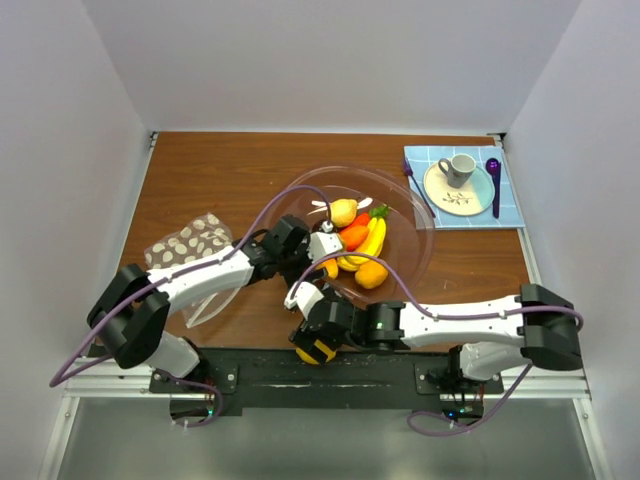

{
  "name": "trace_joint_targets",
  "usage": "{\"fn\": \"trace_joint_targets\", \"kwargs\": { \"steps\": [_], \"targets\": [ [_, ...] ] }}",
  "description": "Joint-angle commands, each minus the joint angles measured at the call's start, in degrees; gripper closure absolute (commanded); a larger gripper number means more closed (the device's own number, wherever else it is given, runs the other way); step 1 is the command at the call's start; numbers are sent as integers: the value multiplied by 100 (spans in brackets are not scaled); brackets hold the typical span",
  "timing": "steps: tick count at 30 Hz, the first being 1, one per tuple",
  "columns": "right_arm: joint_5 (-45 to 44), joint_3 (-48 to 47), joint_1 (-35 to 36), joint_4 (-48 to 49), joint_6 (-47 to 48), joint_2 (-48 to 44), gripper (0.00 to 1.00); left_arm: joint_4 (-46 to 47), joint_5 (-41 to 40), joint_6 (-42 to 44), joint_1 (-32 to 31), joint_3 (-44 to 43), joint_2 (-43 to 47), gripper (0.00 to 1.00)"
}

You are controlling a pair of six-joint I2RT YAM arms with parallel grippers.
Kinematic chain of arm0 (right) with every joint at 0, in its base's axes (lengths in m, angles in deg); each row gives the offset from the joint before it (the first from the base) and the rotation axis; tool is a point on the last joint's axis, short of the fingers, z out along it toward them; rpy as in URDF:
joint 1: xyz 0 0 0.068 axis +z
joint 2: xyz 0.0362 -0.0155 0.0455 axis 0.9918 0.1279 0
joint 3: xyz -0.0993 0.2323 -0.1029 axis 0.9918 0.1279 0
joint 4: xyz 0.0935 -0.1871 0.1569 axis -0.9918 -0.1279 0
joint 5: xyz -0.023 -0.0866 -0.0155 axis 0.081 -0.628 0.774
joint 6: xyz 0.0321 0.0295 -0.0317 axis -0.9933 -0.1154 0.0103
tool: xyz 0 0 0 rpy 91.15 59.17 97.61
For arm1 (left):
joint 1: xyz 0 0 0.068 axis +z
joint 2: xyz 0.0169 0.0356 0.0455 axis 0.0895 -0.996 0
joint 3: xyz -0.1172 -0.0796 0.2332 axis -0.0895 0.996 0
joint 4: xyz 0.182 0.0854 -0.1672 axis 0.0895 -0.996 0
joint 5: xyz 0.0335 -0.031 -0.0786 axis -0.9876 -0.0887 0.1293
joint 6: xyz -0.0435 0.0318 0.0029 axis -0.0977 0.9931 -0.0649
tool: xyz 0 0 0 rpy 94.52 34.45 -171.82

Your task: Open the zip-top bag and remove the fake food

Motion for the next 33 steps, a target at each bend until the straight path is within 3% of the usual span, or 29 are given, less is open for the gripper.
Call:
{"fn": "trace_joint_targets", "kwargs": {
  "steps": [1,14,17,18,20,21,24,28,33],
  "targets": [
    [200,-78,6,329,70,250,1,196,79,-119,83,-267,187,0],
    [929,178,147,479,-176,883,2,-726,791,-409,900,-1567,1117,0],
    [956,204,147,391,-237,945,20,-849,835,-418,1120,-1857,1320,0],
    [895,187,138,304,-238,937,36,-919,844,-427,1234,-1919,1364,0],
    [798,160,147,242,-229,814,52,-938,949,-445,1375,-2034,1531,0],
    [711,117,147,146,-220,753,68,-972,1010,-445,1471,-2052,1575,0],
    [282,-207,138,-65,-36,463,100,-1060,1037,-445,1525,-2043,1725,0],
    [-132,-893,77,-294,377,242,100,-1034,1037,-523,1551,-1763,1839,0],
    [-125,-1544,-932,-155,720,-100,100,-1087,1125,-681,1551,-1613,1909,0]
  ]
}}
